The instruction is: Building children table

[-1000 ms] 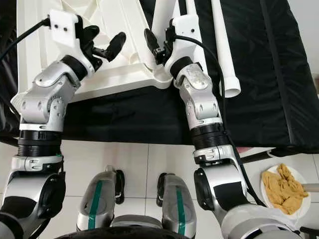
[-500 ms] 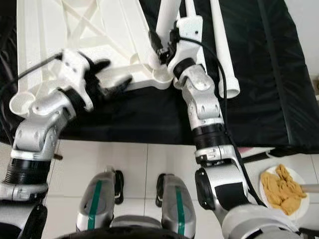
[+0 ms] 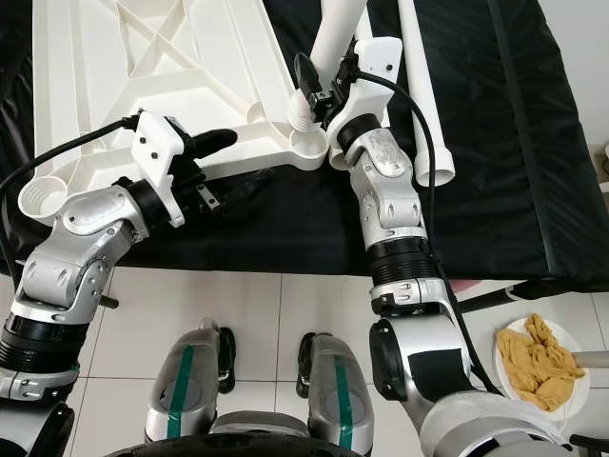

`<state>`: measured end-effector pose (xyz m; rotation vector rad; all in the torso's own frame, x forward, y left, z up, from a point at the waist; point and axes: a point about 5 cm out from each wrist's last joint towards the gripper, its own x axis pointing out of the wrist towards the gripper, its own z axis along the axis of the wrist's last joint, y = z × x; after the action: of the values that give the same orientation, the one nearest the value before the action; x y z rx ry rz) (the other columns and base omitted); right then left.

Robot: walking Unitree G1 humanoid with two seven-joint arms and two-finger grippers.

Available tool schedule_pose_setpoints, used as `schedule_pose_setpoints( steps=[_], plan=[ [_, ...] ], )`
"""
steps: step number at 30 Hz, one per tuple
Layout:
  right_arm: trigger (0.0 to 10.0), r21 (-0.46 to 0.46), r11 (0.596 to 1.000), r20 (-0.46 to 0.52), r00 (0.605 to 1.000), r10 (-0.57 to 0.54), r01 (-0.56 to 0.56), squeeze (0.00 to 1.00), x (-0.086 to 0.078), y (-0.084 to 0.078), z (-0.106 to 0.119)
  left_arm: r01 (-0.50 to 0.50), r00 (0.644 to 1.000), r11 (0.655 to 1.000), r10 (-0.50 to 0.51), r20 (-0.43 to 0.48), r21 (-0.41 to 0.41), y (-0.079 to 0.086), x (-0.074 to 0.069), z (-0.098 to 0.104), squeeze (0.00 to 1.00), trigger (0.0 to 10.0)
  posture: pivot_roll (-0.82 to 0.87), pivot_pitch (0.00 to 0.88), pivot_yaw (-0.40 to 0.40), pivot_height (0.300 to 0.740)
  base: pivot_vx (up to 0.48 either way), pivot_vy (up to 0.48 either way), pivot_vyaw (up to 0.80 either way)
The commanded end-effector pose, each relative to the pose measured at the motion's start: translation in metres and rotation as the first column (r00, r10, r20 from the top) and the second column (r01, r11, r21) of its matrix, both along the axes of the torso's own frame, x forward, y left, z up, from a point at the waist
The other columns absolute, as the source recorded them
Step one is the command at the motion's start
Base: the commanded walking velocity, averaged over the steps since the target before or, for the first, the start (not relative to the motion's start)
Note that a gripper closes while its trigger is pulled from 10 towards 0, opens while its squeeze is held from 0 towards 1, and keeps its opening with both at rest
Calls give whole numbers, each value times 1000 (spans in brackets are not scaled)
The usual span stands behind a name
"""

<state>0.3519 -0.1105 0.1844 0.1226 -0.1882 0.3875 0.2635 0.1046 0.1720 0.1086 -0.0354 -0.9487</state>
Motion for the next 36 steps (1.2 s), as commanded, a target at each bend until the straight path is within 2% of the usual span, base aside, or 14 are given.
schedule_pose_setpoints(
  steps=[1,10,33,36],
  plan=[
    [10000,-33,999,-93,996,14,-17,0,-2,3,-22,78,997,997,-79,0,16,-1,-6,2,0,10000,77,47,-32,740,0,0,0],
    [10000,-120,991,-75,996,56,-65,0,-11,9,-24,59,998,998,-59,21,22,2,-6,7,0,10000,80,46,-40,740,0,0,0],
    [10000,-137,990,-8,1000,16,-17,0,-26,-1,-1,31,999,999,-32,32,20,4,3,11,0,10000,64,61,-25,740,0,0,0],
    [10000,-76,997,-18,1000,15,-16,0,-27,-2,6,29,999,999,-30,30,22,3,3,11,0,10000,61,65,-24,740,0,0,0]
  ],
)
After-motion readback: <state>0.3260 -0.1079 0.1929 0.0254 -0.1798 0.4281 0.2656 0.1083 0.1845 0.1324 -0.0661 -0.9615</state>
